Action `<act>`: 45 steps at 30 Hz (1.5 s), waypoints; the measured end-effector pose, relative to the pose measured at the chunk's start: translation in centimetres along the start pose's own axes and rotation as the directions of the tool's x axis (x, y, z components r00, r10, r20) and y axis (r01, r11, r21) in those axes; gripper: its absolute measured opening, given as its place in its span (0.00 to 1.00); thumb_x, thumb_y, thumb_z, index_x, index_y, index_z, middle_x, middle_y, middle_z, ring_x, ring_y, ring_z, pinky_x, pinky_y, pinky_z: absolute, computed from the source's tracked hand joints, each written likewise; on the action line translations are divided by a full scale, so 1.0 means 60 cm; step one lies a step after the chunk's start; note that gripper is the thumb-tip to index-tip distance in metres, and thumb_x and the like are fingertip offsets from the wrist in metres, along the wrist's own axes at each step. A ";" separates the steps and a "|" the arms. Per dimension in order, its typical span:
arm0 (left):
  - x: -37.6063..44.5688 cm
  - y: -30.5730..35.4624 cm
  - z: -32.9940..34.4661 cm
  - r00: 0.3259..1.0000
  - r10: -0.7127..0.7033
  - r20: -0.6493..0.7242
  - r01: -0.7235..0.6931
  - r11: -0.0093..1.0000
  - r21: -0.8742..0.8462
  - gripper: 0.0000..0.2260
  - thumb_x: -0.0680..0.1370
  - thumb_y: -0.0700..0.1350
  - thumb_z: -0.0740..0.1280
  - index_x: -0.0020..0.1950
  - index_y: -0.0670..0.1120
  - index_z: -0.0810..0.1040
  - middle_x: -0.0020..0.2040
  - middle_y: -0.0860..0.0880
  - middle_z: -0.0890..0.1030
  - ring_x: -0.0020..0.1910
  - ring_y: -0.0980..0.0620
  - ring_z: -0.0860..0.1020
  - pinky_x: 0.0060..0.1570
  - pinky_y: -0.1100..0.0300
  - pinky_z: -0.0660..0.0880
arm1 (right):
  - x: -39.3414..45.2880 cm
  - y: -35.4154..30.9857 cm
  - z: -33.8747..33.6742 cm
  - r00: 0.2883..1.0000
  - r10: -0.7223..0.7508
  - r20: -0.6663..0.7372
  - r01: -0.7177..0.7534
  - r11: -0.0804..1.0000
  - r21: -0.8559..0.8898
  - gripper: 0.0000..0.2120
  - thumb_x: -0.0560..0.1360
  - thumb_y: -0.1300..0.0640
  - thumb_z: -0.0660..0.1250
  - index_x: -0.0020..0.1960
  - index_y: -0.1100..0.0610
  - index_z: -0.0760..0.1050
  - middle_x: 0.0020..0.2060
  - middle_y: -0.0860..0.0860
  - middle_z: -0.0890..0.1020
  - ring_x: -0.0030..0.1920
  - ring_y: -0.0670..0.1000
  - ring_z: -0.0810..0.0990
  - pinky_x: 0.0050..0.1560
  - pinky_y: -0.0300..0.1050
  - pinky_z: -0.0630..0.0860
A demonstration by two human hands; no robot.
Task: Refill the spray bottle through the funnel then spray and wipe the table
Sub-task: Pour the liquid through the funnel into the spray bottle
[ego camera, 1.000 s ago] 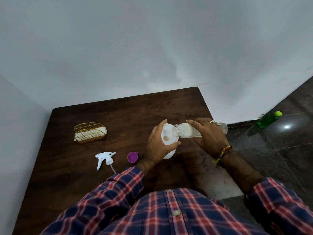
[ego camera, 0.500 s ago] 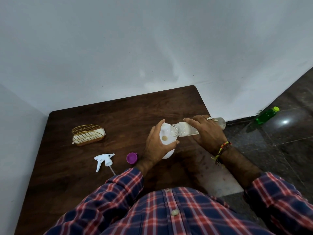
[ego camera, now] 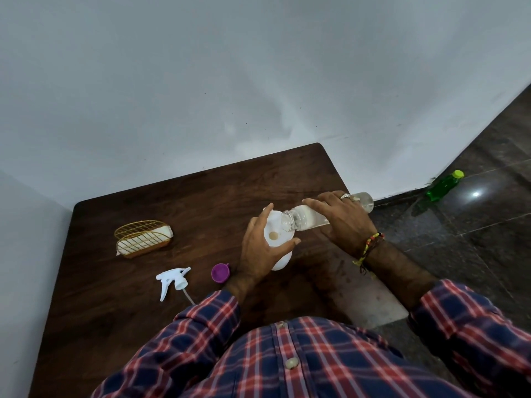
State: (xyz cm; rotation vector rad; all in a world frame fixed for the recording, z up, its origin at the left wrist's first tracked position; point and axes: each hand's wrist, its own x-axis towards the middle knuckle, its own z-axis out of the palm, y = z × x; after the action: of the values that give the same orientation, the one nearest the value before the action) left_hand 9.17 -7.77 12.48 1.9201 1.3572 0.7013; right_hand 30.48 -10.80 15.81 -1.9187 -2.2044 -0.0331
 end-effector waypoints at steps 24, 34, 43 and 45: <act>0.001 -0.002 0.000 1.000 -0.007 -0.017 0.008 1.000 0.016 0.41 0.68 0.59 0.76 0.76 0.52 0.62 0.72 0.50 0.70 0.67 0.53 0.69 0.61 0.62 0.66 | 0.004 0.000 -0.002 1.000 -0.017 -0.020 0.017 1.000 0.012 0.31 0.66 0.61 0.74 0.67 0.50 0.73 0.55 0.54 0.80 0.55 0.61 0.78 0.50 0.57 0.78; 0.001 -0.004 0.001 1.000 0.006 -0.013 -0.006 1.000 0.020 0.41 0.68 0.59 0.76 0.76 0.52 0.61 0.73 0.50 0.69 0.68 0.51 0.69 0.63 0.58 0.66 | 0.005 0.000 -0.002 1.000 -0.013 -0.002 0.013 1.000 0.004 0.31 0.66 0.60 0.74 0.68 0.49 0.73 0.56 0.53 0.79 0.56 0.60 0.78 0.51 0.57 0.78; 0.003 -0.010 0.005 1.000 -0.004 -0.012 0.004 1.000 0.008 0.42 0.68 0.60 0.75 0.76 0.53 0.61 0.72 0.50 0.69 0.67 0.53 0.69 0.61 0.62 0.65 | 0.007 0.003 0.001 1.000 -0.030 0.003 0.030 0.999 -0.020 0.32 0.65 0.60 0.75 0.68 0.49 0.72 0.56 0.53 0.79 0.57 0.60 0.78 0.51 0.57 0.78; 0.002 -0.011 0.005 1.000 -0.004 -0.010 0.004 1.000 0.007 0.42 0.68 0.60 0.75 0.76 0.53 0.60 0.72 0.50 0.69 0.66 0.56 0.68 0.60 0.63 0.65 | 0.008 0.003 0.001 0.999 -0.034 0.005 0.034 0.999 -0.020 0.32 0.65 0.60 0.75 0.68 0.50 0.72 0.56 0.54 0.79 0.57 0.60 0.78 0.51 0.57 0.78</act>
State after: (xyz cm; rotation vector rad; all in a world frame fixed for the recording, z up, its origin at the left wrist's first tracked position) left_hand 9.04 -7.57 11.81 1.9207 1.3713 0.7059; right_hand 30.59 -10.30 15.78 -1.8937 -2.2476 -0.0563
